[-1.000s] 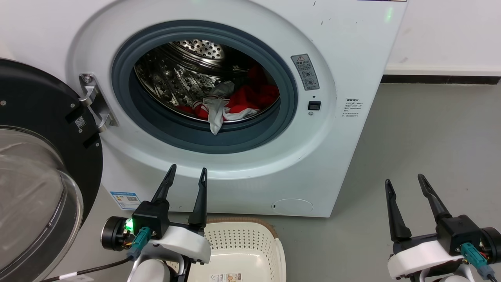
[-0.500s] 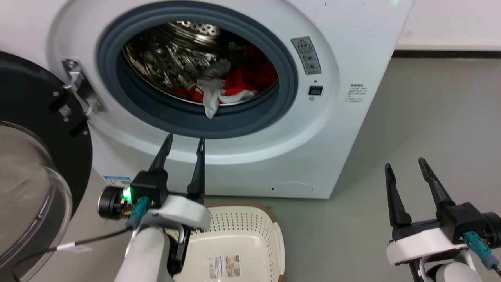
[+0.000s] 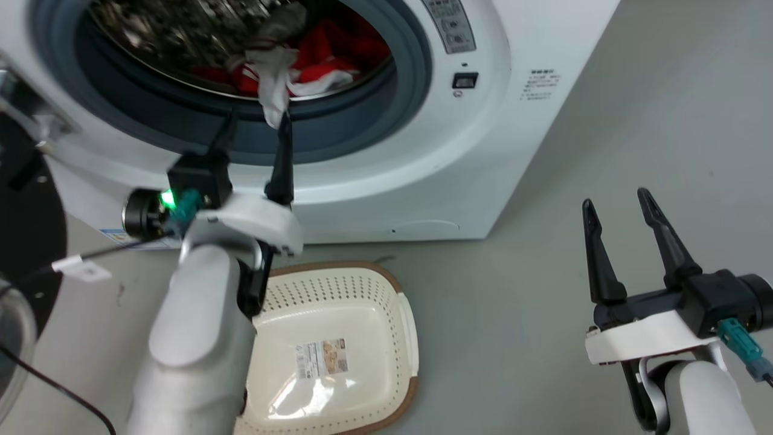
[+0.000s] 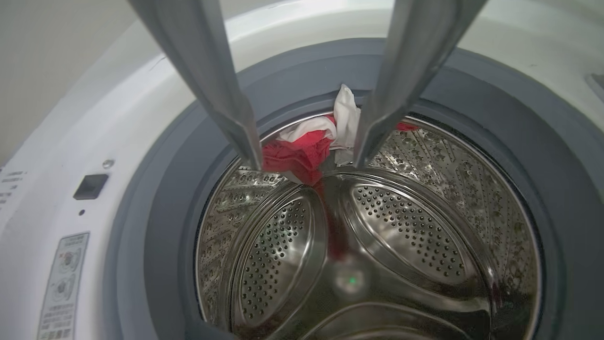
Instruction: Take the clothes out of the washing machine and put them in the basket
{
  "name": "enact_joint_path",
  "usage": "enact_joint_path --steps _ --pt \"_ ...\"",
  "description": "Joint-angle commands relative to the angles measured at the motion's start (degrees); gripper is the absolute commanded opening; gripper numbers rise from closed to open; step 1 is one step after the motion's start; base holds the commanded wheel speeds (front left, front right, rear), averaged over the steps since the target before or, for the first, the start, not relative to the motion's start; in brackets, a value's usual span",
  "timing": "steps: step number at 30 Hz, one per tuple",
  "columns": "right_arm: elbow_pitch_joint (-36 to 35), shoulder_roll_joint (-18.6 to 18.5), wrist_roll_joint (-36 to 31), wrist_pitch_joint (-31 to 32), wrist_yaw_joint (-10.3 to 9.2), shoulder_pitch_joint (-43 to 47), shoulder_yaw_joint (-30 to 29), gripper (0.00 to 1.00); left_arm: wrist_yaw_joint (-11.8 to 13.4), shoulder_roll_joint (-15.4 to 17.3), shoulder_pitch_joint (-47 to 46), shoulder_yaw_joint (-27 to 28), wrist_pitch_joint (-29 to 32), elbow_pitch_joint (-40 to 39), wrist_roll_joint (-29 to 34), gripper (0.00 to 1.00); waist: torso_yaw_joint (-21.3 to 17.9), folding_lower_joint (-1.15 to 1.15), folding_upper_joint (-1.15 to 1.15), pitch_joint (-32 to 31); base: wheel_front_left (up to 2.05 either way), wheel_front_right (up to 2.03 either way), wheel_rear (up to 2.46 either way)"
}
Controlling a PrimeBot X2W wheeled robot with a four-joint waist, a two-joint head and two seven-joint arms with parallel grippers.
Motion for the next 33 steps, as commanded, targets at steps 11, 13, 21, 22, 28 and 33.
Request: enact_joint_path --steps 11,13,21,22,28,33 --pt "-0.9 0.1 2.9 -0.1 -0.04 -4.7 2.4 1.00 -1.6 5.3 -19.0 1.2 0.7 16.5 -0.3 1.00 -6.8 -0.01 0.00 10.5 0.00 0.00 0.00" --pt "-0.9 0.1 3.6 -0.1 -0.04 -5.2 2.9 1.00 -1.9 6.5 -22.2 1.2 1.8 19.2 -0.3 1.00 -7.9 -0.01 0.00 11.8 0.00 0.00 0.00" --pt "-0.7 0.1 6.3 -0.1 -0.04 -7.0 4.9 1.00 -3.0 10.6 -34.4 0.7 9.0 28.5 -1.5 1.00 -11.4 -0.01 0.00 16.3 0.00 0.00 0.00" --pt "-0.7 0.1 6.3 -0.1 -0.04 -7.0 4.9 1.00 -3.0 10.6 -34.4 0.7 9.0 28.5 -1.5 1.00 -11.4 -0.01 0.00 16.3 0.00 0.00 0.00" --pt "-0.7 0.1 7.8 -0.1 -0.04 -8.0 6.6 1.00 -3.7 12.5 -41.9 0.3 19.0 34.1 -3.4 1.00 -13.5 -0.01 0.00 18.9 0.00 0.00 0.00" --pt "-0.7 0.1 9.0 -0.1 -0.04 -8.5 8.0 1.00 -3.9 14.0 -46.2 -0.1 28.0 38.0 -5.3 1.00 -15.3 -0.01 0.00 20.3 0.00 0.00 0.00"
